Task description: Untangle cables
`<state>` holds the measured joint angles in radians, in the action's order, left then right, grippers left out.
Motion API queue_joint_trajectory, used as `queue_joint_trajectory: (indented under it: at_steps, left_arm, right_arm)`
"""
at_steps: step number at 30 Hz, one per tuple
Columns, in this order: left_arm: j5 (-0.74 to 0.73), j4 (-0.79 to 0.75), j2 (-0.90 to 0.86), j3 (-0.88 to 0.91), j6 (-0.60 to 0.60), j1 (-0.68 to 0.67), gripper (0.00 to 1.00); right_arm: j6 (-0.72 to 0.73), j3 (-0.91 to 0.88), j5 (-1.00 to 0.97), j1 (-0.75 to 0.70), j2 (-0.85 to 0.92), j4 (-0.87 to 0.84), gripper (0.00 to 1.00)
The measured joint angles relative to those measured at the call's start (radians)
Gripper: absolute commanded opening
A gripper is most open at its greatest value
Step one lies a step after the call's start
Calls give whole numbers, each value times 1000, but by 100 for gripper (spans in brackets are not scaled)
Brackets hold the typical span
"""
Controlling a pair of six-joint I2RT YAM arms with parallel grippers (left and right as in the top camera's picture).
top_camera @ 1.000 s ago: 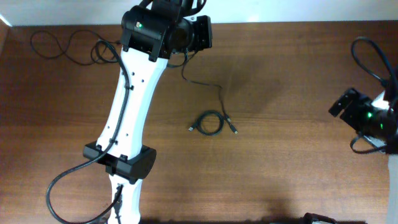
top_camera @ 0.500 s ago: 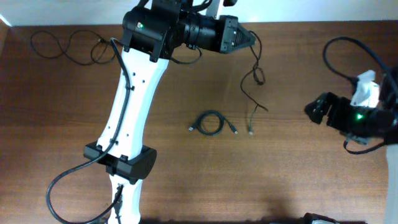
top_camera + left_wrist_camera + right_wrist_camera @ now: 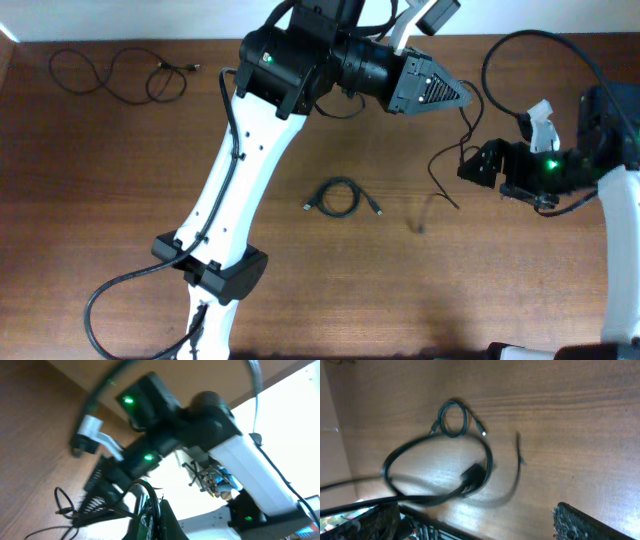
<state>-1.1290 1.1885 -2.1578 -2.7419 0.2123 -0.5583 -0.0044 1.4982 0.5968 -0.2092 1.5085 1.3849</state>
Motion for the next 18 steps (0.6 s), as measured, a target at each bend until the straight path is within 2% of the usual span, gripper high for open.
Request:
queue_joint_trajectory:
  at_steps: [5,10,15,18]
  left_arm:
    - [-75,-3,0,0,0,0,0]
    - [-106,-3,0,0,0,0,0]
    - [-100,-3,0,0,3,0,0]
    - [-37,-3,0,-1,46,0,0]
  right_arm:
    - [10,0,-2,1,45,-64,98]
    - [91,0,-85,1,73,-130,98]
    - [128,0,-95,1,73,-103,98]
    - [106,0,-29,1,73,-70,98]
